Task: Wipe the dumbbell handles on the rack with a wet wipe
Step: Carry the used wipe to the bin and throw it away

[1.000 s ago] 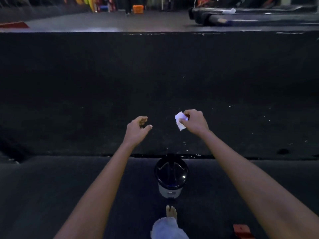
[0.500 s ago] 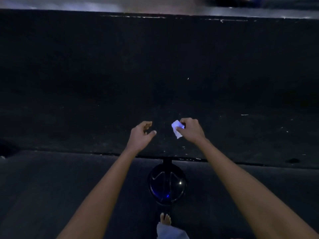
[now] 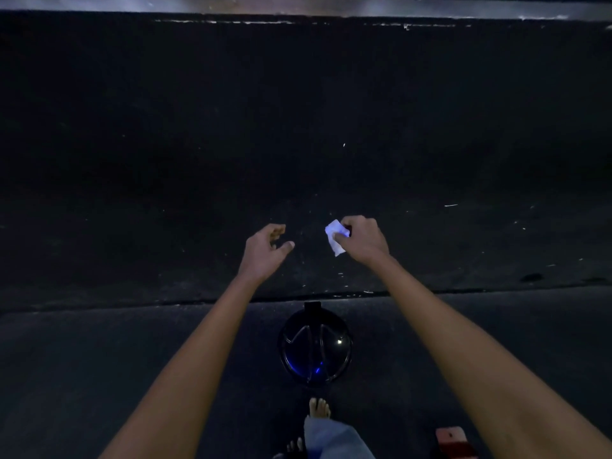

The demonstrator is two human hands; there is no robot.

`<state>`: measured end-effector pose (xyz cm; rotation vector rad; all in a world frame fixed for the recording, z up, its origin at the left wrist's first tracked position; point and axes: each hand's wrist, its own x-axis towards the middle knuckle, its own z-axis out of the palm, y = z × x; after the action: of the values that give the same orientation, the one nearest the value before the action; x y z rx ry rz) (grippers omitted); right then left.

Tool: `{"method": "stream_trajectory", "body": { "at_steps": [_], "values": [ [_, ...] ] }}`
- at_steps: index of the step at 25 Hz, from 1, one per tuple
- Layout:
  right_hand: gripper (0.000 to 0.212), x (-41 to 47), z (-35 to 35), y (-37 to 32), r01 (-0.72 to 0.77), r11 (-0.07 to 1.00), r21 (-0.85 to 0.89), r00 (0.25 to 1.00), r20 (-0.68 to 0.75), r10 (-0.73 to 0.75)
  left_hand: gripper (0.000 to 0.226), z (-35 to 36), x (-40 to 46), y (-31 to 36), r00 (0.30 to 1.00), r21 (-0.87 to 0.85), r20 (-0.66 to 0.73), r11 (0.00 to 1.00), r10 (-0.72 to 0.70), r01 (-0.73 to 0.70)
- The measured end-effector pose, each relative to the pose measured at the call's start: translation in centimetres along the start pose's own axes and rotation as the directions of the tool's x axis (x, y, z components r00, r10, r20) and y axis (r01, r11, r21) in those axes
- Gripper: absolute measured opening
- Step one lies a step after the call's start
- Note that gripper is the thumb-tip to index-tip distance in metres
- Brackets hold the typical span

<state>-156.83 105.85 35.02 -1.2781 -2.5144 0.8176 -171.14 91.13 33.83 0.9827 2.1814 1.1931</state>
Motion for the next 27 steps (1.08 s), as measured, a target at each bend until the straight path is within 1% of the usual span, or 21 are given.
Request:
{"method": "stream_trajectory", "body": {
  "at_steps": [3,8,11,13,16,18,23,26,27],
  "values": [
    [0.016,0.0,1.3,-0.2,0.019,1.0,-0.002,0.999,0.028,-0.019,0.046,-0.1,0.2,-0.5,1.0,-0.002,0.005,1.0,-0.006,0.006],
    [0.031,0.4,2.2,-0.6,0.035,0.999,-0.016,0.997,0.07,-0.034,0.045,-1.1,0.8,-1.4,1.0,-0.004,-0.01,1.0,-0.021,0.021],
    [0.035,0.3,2.6,-0.8,0.039,0.999,-0.017,0.997,0.074,-0.038,0.046,-1.3,0.5,-2.2,0.999,-0.005,-0.008,0.999,-0.035,0.035],
    [0.03,0.3,3.0,-0.7,0.045,0.999,-0.027,0.995,0.092,-0.042,0.046,-1.1,0.1,-2.7,0.999,-0.006,-0.005,0.999,-0.047,0.047],
    [0.017,0.2,3.9,-0.5,0.053,0.998,-0.042,0.992,0.113,-0.048,0.046,-1.0,-0.1,-3.0,0.999,-0.012,-0.001,0.999,-0.051,0.051],
    [0.014,0.0,4.3,-0.3,0.053,0.998,-0.044,0.99,0.133,-0.047,0.046,-0.8,-0.1,-3.3,0.998,-0.024,-0.003,0.998,-0.056,0.055],
    [0.01,-0.9,5.6,0.5,0.021,0.999,-0.045,0.985,0.174,-0.013,0.044,0.4,-0.7,-4.7,0.996,-0.021,0.006,0.995,-0.094,0.094],
    [0.019,-1.4,6.3,1.0,-0.003,0.998,-0.066,0.977,0.214,0.018,0.045,1.3,-1.1,-5.3,0.992,-0.024,0.018,0.992,-0.122,0.123],
    [0.019,-1.4,6.6,1.2,-0.016,0.997,-0.077,0.972,0.231,0.033,0.045,1.5,-1.1,-5.5,0.991,-0.025,0.023,0.991,-0.133,0.133]
  ]
}}
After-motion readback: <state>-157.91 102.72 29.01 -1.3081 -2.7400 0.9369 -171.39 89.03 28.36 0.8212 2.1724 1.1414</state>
